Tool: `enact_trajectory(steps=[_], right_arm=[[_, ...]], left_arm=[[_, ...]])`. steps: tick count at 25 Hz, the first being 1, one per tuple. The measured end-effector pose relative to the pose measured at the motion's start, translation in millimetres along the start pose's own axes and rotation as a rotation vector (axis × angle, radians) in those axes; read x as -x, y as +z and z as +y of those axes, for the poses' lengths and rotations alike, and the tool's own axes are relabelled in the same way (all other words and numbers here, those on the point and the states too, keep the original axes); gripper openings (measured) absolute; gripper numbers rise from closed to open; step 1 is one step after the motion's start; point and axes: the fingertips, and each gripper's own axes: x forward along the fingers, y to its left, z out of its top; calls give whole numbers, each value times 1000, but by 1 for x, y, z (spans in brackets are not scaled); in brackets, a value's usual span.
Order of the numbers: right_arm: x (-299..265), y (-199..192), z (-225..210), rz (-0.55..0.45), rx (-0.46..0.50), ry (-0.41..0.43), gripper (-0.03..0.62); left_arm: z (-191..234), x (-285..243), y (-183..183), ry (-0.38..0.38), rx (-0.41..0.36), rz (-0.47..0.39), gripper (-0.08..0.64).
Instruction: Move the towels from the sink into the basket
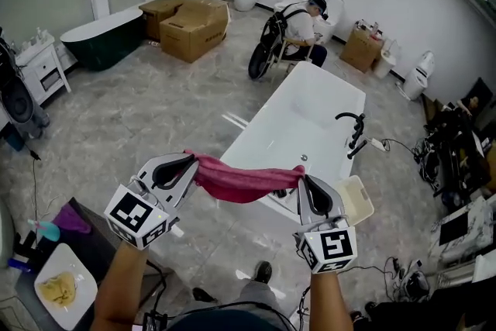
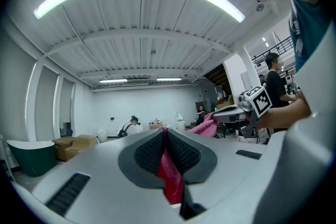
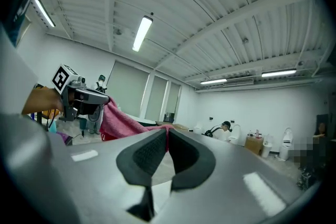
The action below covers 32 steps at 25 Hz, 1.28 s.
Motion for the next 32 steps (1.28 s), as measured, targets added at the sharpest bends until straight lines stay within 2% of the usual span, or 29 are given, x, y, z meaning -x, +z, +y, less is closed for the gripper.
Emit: enact_trajectory(steps=[5, 10, 18, 23, 32], right_arm=[[25, -18, -61, 14, -10, -69, 21], [51, -34, -128, 33, -8, -133, 21], [94, -85, -227, 85, -34, -243, 21], [120, -123, -273, 133, -76, -304, 21], [145, -172, -329, 192, -107, -384, 21]], left_arm=[[-39, -60, 2, -76, -17, 14, 20], [-81, -127, -5, -151, 2, 27, 20], [-152, -233, -26, -264, 14, 54, 20], [-194, -283, -49, -338, 27, 103, 20], [-240, -352, -85, -421, 45, 160, 20]])
